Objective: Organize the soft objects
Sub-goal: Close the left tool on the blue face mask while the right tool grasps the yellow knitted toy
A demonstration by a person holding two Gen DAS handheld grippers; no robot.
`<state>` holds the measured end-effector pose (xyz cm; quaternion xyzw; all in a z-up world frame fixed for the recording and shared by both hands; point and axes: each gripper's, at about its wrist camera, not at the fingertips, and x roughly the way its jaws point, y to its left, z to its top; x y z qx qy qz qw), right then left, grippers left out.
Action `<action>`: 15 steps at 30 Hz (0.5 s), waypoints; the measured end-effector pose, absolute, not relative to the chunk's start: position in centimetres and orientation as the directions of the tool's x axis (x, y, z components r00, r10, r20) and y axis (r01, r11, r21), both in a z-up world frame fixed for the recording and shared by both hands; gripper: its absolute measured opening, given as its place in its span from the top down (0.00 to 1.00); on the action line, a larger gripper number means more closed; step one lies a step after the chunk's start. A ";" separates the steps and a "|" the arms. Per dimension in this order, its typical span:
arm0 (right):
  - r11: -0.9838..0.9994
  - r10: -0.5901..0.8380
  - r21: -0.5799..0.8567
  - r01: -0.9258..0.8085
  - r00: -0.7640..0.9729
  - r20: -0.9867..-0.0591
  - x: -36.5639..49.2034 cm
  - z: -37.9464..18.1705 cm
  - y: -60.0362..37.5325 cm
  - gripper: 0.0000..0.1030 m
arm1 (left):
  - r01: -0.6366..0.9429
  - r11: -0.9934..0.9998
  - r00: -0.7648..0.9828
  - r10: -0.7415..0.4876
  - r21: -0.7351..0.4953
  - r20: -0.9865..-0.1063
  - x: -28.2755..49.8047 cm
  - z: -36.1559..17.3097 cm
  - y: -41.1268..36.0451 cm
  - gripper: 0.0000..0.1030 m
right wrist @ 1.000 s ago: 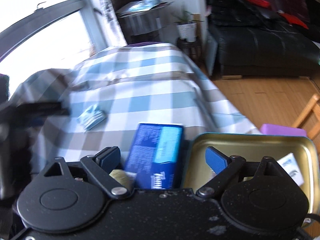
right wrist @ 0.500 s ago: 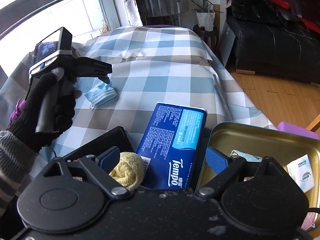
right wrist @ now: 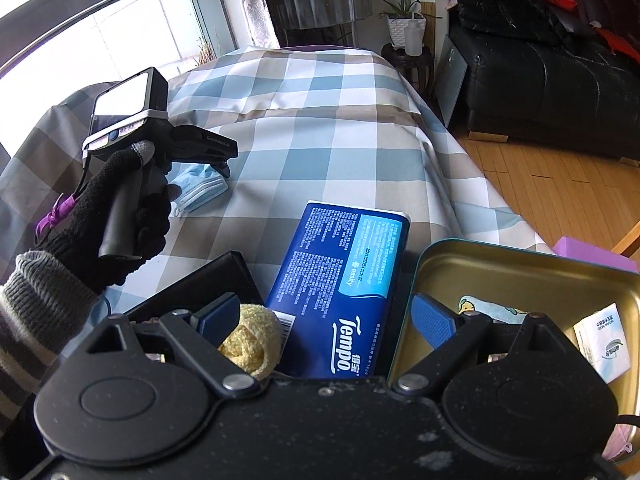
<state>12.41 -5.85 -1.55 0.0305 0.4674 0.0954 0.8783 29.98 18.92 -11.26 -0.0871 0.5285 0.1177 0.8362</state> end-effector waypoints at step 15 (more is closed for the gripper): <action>0.978 0.204 0.149 -0.144 0.543 -0.815 12.4 -1.7 -5.9 0.09 | -0.302 0.947 0.414 0.026 -0.110 -0.910 29.6 -11.1 20.7 0.48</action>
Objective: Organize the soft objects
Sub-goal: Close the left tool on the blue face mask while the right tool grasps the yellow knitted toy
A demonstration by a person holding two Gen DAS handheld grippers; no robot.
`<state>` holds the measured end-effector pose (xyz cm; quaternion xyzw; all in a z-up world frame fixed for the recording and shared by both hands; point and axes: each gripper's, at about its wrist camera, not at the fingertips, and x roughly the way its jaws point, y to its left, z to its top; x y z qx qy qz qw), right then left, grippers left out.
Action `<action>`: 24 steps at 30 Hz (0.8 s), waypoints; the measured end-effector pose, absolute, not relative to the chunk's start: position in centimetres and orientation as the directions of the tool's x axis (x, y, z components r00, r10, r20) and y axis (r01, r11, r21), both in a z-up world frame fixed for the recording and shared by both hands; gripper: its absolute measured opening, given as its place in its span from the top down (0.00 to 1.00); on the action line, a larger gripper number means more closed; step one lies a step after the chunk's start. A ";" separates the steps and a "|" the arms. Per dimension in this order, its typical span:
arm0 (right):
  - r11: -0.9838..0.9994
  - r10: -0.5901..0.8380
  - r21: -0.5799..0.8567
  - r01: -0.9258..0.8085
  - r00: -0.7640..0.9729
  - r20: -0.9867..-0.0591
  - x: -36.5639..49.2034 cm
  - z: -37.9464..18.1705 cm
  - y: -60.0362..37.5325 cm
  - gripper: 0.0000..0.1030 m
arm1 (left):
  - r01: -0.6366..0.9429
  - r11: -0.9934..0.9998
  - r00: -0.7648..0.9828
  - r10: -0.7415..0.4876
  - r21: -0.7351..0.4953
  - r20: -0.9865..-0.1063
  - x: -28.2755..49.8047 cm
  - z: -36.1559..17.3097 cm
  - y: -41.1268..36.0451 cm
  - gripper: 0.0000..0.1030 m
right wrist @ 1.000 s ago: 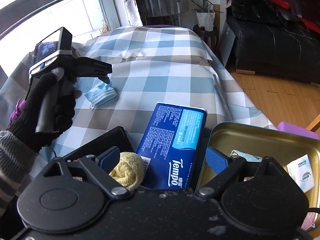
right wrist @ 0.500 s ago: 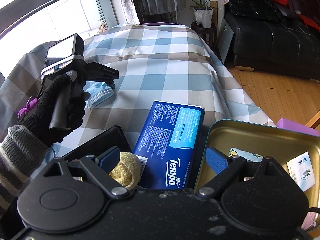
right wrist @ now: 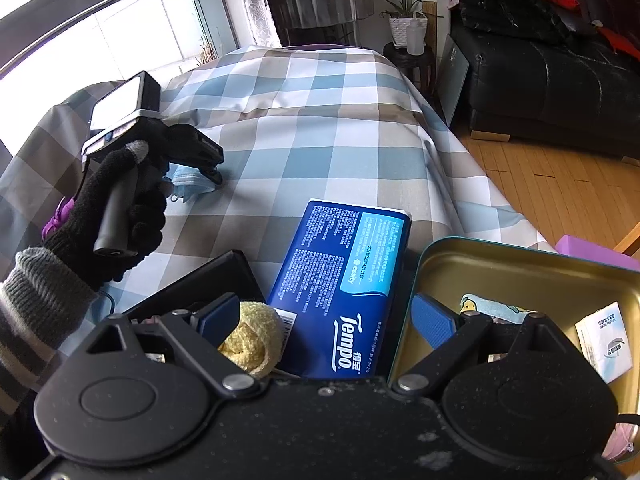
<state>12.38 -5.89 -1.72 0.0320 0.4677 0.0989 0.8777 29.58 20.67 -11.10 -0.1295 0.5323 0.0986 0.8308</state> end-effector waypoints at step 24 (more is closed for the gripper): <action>0.903 0.261 0.024 -0.430 0.502 -0.825 10.5 -2.9 1.8 0.03 | -0.355 0.931 0.521 0.128 -0.078 -0.844 18.5 -7.5 24.3 0.48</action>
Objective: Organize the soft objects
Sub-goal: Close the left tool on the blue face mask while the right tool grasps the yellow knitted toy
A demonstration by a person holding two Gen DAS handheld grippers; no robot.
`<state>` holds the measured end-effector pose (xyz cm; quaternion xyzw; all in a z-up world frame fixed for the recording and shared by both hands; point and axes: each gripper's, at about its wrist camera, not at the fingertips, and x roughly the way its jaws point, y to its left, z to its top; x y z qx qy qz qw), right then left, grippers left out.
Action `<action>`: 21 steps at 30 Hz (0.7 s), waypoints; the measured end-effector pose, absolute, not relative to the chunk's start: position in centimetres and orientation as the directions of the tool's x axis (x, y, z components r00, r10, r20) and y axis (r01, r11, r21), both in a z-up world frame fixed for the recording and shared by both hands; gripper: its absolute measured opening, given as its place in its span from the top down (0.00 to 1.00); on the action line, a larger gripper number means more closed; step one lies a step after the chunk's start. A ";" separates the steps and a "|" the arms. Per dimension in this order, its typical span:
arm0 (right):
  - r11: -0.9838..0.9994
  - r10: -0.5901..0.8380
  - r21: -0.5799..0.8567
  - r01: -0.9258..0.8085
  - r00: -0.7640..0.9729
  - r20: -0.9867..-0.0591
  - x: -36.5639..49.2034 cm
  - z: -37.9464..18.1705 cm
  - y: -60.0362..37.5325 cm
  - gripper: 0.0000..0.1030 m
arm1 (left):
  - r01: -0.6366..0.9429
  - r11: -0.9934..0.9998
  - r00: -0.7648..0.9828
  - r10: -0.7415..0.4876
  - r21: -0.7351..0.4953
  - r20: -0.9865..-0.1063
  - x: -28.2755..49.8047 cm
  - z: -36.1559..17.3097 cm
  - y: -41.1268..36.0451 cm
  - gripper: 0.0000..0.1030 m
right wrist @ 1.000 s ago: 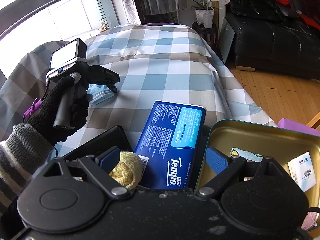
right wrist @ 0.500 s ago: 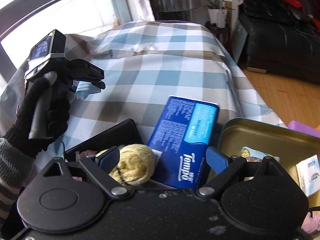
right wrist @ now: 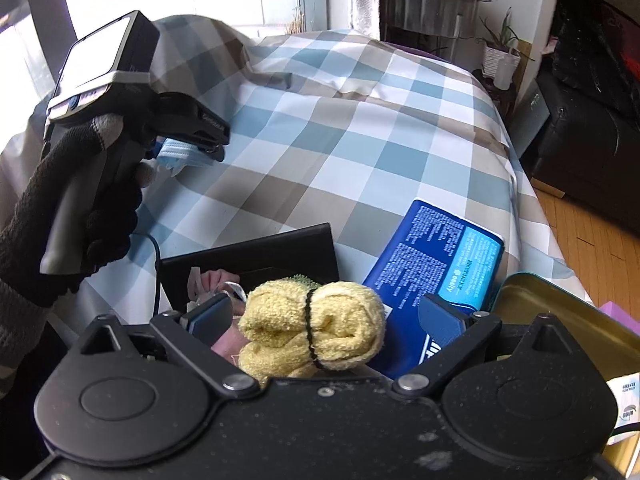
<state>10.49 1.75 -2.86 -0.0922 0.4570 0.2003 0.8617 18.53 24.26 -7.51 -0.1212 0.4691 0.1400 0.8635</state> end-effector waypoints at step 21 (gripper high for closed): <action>0.892 0.137 -0.076 -0.446 0.426 -0.894 12.0 -6.0 4.8 0.03 | -0.321 0.940 0.516 0.076 -0.111 -0.853 18.2 -8.5 23.9 0.48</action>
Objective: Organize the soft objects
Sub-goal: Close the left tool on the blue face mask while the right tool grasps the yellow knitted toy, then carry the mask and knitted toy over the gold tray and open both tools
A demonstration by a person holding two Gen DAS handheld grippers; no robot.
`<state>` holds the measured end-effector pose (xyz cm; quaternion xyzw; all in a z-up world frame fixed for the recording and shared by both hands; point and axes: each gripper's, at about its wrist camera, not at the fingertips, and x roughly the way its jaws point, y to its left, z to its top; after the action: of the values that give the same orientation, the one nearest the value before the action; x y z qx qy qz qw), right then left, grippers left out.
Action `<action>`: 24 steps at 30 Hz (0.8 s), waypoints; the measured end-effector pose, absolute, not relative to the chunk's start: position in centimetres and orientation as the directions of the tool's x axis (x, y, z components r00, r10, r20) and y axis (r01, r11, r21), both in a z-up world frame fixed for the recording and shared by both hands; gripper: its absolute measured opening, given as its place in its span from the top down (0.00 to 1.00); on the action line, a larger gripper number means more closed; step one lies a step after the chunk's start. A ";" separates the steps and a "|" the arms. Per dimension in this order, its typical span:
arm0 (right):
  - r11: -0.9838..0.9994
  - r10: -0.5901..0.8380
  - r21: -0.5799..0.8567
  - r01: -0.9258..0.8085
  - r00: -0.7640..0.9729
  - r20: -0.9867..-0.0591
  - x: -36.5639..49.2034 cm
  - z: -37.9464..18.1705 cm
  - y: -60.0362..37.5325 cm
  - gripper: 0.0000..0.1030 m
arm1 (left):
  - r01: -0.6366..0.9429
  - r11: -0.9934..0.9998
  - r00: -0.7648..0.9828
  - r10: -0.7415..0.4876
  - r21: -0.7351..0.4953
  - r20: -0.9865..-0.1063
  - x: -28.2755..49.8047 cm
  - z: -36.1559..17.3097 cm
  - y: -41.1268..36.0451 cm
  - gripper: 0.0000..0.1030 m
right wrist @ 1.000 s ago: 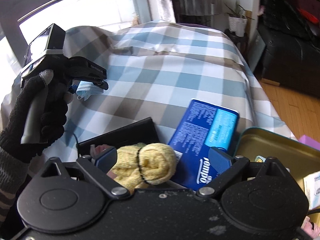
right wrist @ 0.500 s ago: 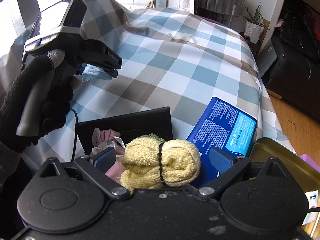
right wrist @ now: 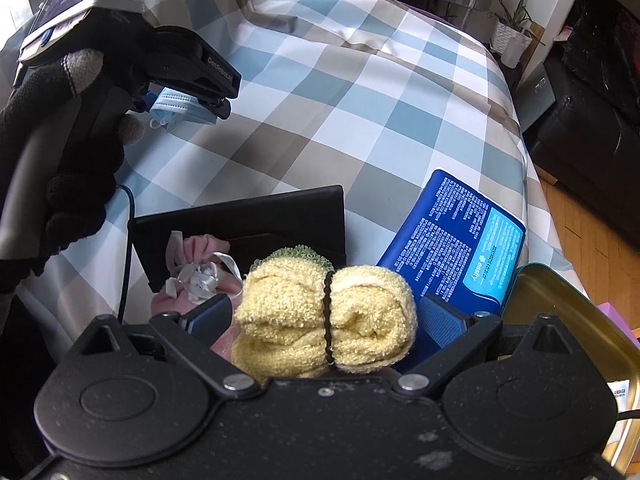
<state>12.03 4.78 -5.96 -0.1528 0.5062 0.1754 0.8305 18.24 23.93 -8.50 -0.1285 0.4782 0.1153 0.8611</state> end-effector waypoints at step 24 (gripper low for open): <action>0.934 0.299 0.138 -0.330 0.507 -0.808 11.9 -1.9 -0.7 0.31 | -0.318 0.945 0.531 0.117 -0.069 -0.840 18.2 -9.5 22.7 0.48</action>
<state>11.86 -0.65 -1.85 -0.0170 0.4622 0.1811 0.8679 18.24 22.68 -9.49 -0.1075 0.4680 0.1254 0.8682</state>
